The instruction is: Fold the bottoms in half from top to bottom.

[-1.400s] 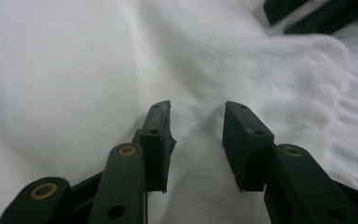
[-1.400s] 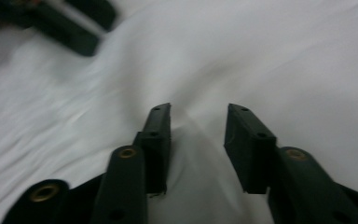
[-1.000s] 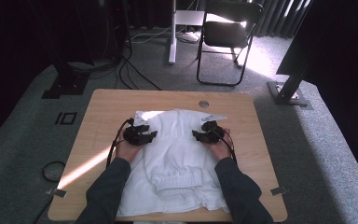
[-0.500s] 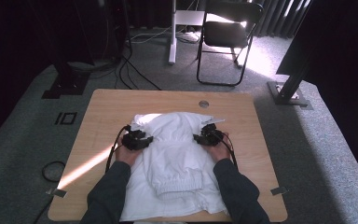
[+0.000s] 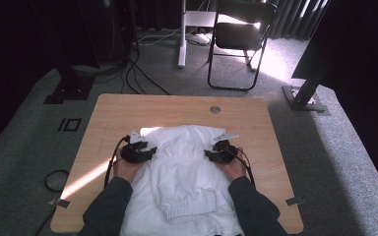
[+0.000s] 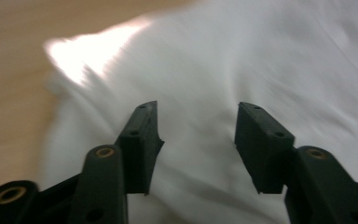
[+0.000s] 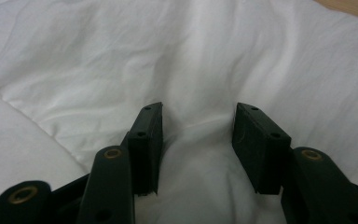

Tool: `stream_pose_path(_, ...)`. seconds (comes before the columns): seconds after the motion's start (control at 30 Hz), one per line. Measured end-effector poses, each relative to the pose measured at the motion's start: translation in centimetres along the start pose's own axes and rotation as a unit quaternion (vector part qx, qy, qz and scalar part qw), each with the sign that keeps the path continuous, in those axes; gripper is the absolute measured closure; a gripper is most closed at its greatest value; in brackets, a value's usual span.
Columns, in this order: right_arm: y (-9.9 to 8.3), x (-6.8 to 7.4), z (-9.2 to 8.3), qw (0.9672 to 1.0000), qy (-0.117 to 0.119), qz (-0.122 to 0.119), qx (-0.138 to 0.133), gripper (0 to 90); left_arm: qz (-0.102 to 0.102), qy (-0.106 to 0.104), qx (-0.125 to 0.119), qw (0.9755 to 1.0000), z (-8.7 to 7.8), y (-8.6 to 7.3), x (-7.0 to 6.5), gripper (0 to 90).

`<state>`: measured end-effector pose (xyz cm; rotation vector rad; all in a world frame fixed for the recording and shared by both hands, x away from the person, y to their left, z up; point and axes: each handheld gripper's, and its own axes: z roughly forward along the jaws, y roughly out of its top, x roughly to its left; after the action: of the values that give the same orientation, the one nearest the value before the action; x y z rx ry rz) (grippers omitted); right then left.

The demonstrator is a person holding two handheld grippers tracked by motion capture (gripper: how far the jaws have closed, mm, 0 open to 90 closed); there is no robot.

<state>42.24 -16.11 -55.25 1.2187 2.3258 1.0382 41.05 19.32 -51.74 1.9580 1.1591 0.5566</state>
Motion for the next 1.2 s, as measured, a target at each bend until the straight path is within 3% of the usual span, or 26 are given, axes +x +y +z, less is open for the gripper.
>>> stream_pose_path(0.07,0.0,0.0,0.0,1.0,-0.001,0.0,-0.001,52.2,-0.016,0.031,-0.009,0.9994,0.3,1.4,1.4,39.8)
stream_pose_path(0.13,-0.1,0.1,0.0,1.0,-0.002,0.003,-0.002,52.2,-0.048,0.045,0.002,0.9978,1.4,2.2,3.1,36.4)
stream_pose_path(0.2,-0.1,0.1,0.0,1.0,-0.002,0.004,-0.003,52.2,-0.076,0.049,0.018,0.9957,2.8,2.5,4.5,33.6)
stream_pose_path(0.27,-0.1,0.1,0.0,1.0,-0.001,0.003,-0.005,52.2,-0.083,0.054,0.031,0.9946,4.2,2.3,5.3,31.0)
stream_pose_path(0.4,-0.1,0.0,0.0,1.0,0.002,0.004,-0.006,52.3,-0.101,0.033,0.045,0.9933,5.8,1.5,5.7,31.4)
stream_pose_path(0.57,-0.1,-0.1,0.0,1.0,0.003,0.004,-0.006,52.3,-0.084,0.026,0.053,0.9947,6.2,1.2,5.3,37.3)
stream_pose_path(0.67,-0.1,-0.1,0.0,1.0,0.004,0.004,-0.004,52.3,-0.057,0.026,0.066,0.9959,6.1,1.3,4.9,58.2)
stream_pose_path(0.73,0.2,-0.4,-0.3,0.9997,0.018,0.014,0.006,55.3,-0.055,0.011,0.071,0.9959,6.1,1.4,4.8,71.3)
stream_pose_path(0.8,0.5,-1.0,-0.9,0.9991,0.028,0.032,-0.003,58.0,-0.058,0.004,0.069,0.996,6.1,1.4,4.8,76.1)
stream_pose_path(0.9,1.7,-2.5,-1.8,0.9985,-0.001,0.05,-0.023,58.2,-0.058,0.002,0.068,0.996,6.2,1.3,4.8,77.8)
stream_pose_path(1.0,3.2,-4.6,-1.8,0.996,-0.038,0.075,-0.032,51.8,-0.059,0.003,0.068,0.9959,6.2,1.3,4.8,77.8)
stream_pose_path(1.2,4.4,-8.5,1.1,0.9889,-0.051,0.139,-0.011,38.1,-0.067,-0.001,0.066,0.9956,6.2,1.3,4.9,77.6)
